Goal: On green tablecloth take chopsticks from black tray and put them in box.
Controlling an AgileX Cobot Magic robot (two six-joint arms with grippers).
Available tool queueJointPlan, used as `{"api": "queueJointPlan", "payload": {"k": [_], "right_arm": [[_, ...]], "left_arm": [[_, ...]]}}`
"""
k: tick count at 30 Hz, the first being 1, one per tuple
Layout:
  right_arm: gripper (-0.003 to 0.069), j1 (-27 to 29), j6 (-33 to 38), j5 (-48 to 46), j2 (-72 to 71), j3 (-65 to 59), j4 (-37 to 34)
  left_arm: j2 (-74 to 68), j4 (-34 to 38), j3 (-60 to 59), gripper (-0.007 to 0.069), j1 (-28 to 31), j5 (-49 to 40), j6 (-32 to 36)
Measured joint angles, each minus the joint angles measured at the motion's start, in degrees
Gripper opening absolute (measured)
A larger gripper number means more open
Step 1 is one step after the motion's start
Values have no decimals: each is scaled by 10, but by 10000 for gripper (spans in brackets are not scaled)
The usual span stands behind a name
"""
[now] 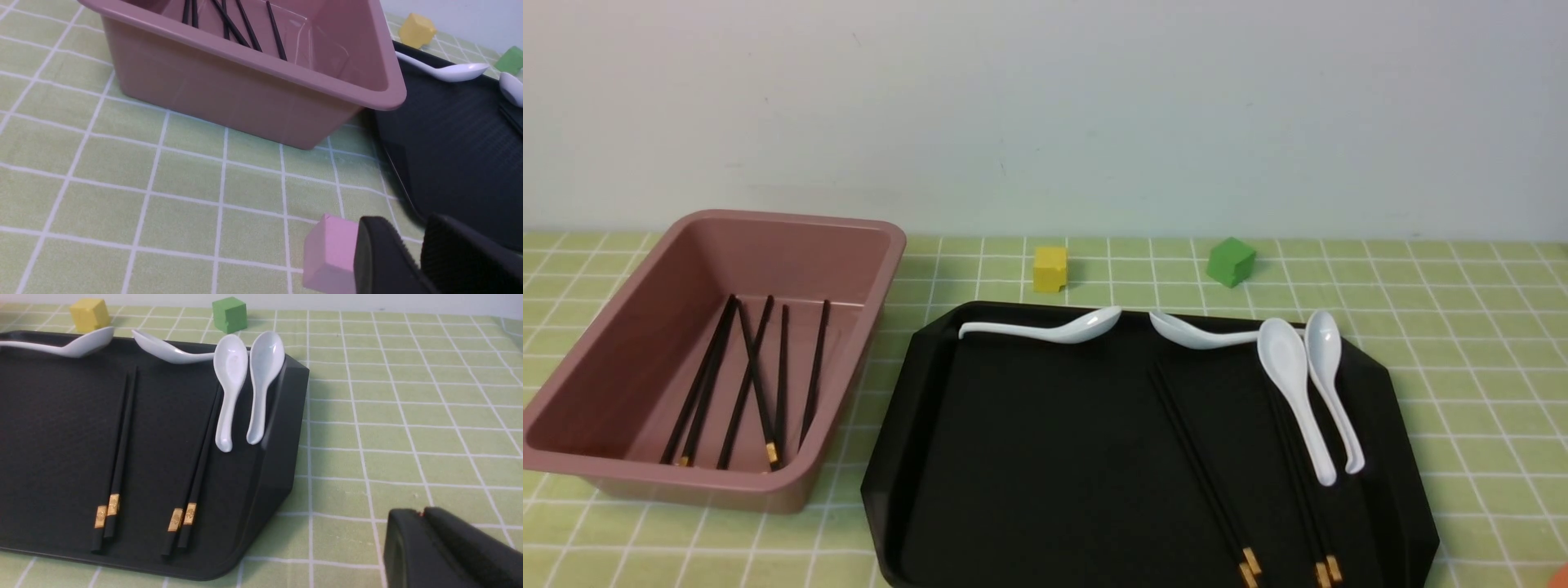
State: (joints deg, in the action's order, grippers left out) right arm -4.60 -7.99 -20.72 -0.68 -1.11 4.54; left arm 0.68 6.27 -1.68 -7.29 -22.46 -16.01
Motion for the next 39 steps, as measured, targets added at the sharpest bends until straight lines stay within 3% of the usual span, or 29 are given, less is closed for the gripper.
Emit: {"api": "queueJointPlan", "payload": {"k": [39], "right_arm": [[118,0,0,0,0,0,-2]], "left_arm": [[0,0,0,209,0,0,0]]}}
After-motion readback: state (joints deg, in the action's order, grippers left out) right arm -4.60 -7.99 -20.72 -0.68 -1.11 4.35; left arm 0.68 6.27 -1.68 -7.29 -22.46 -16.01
